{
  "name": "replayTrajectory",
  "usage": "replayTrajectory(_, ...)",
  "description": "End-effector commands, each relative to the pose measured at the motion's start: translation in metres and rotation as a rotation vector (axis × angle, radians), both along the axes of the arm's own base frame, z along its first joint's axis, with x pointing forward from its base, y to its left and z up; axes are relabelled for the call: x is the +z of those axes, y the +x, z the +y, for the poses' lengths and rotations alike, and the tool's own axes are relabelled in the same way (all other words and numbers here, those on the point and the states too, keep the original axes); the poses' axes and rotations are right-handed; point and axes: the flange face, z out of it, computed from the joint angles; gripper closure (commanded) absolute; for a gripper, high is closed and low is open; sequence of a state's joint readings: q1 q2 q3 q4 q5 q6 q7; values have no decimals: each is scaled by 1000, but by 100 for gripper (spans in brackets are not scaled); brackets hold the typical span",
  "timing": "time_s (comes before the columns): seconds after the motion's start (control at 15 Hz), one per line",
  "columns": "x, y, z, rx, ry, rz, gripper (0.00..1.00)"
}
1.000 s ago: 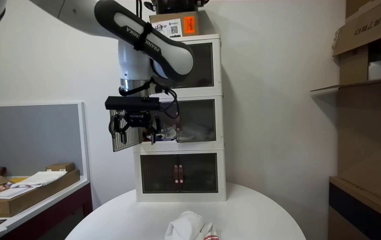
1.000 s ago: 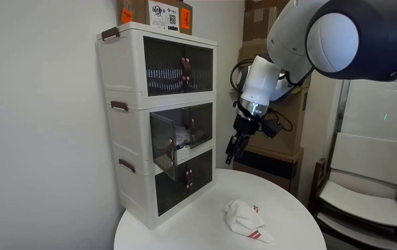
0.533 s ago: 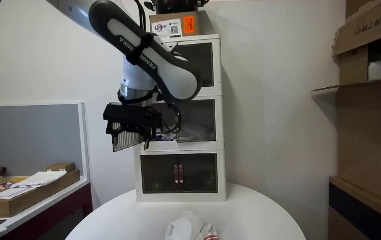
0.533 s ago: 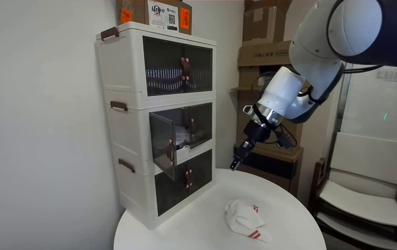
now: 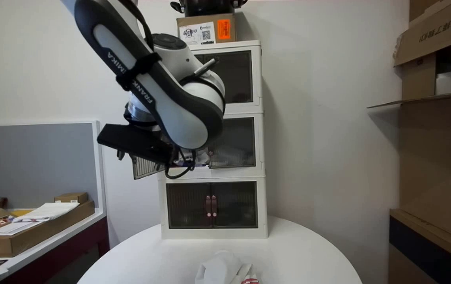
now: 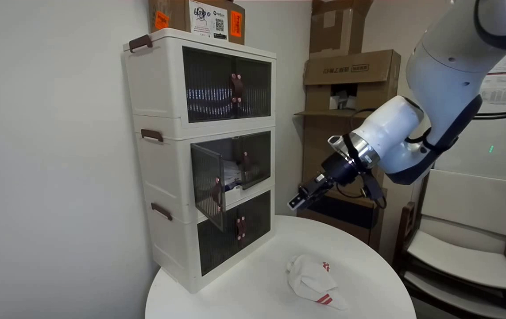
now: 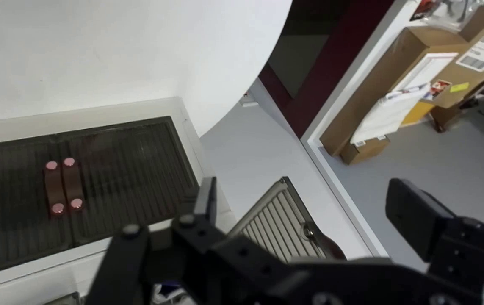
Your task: Open the left cabinet door of the middle segment
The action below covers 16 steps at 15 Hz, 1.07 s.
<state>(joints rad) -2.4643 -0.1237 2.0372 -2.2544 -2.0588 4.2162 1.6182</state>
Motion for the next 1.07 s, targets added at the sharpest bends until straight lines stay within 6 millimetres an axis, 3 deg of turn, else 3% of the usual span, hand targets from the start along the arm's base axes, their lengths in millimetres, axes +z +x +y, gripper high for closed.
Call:
replayTrajectory(0.0, 3, -2, 2, -1, 3, -12, 0)
replayTrajectory(0.13, 2, -2, 2, -3, 1, -11, 0)
replayTrajectory(0.47, 6, 8, 27, 43, -254, 161, 0)
replayTrajectory(0.67, 36, 22, 42, -2, -365, 218, 0)
replayTrajectory(0.8, 68, 31, 57, -55, -423, 233, 0)
replayTrajectory(0.87, 58, 26, 56, -84, -447, 224, 0)
replayTrajectory(0.93, 65, 28, 60, -116, -494, 223, 0)
replayTrajectory(1.0, 62, 34, 75, -139, -533, 231, 0)
